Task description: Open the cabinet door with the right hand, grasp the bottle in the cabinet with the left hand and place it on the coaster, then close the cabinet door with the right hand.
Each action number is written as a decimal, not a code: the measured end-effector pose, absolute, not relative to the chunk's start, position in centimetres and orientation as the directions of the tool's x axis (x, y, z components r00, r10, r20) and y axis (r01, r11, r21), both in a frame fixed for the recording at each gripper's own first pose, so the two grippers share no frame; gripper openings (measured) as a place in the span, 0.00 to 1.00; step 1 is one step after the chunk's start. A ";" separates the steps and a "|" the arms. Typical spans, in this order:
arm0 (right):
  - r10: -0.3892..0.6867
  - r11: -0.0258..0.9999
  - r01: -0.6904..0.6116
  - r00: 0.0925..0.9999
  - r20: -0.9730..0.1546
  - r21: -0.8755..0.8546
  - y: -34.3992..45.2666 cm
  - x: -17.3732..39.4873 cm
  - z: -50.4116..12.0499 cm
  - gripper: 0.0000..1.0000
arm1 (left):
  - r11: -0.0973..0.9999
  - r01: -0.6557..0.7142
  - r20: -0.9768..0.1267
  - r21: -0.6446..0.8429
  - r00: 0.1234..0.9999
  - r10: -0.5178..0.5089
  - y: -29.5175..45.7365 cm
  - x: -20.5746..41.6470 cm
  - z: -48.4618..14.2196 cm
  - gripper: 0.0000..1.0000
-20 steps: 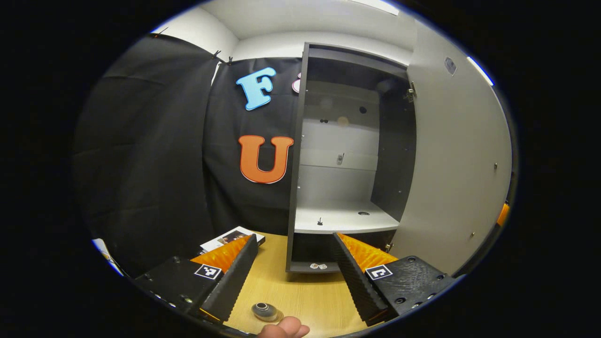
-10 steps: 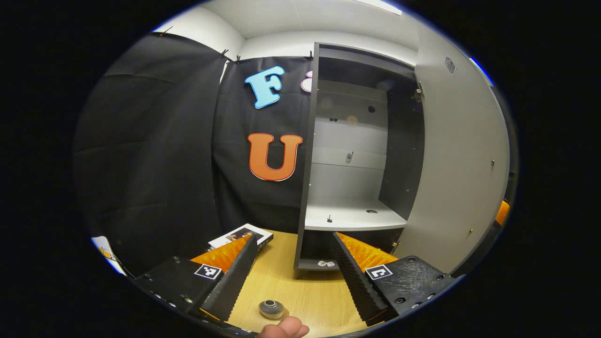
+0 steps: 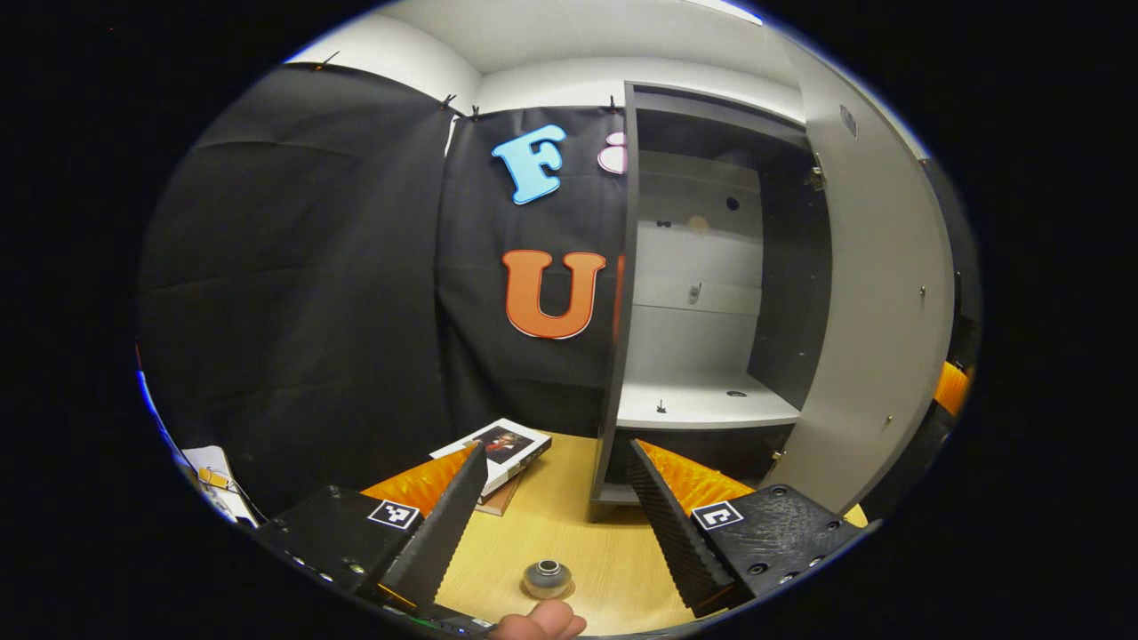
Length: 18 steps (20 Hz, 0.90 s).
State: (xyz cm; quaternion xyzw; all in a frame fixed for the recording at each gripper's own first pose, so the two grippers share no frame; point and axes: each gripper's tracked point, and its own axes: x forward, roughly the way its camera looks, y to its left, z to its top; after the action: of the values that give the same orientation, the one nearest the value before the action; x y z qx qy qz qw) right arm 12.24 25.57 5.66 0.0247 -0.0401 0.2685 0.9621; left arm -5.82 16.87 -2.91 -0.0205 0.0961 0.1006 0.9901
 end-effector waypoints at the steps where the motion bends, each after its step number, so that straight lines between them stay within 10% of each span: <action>1: 0.521 0.850 -0.526 0.848 0.093 0.025 26.0 12.4 5.6 1.00 | 0.977 -0.214 -0.196 -0.018 0.959 0.206 17.3 -6.0 -2.9 0.95; 18: 0.703 0.705 -0.705 0.709 0.054 0.079 35.9 18.6 4.9 1.00 | 0.890 -0.455 -0.237 -0.009 0.866 0.441 26.4 -10.6 -4.1 0.95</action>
State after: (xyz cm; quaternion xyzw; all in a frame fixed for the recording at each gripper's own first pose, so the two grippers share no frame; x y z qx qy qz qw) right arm 18.64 35.87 4.89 0.0468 -0.0101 0.3812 0.9232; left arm -10.59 26.42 -4.14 -0.0322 0.1152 0.2321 0.9653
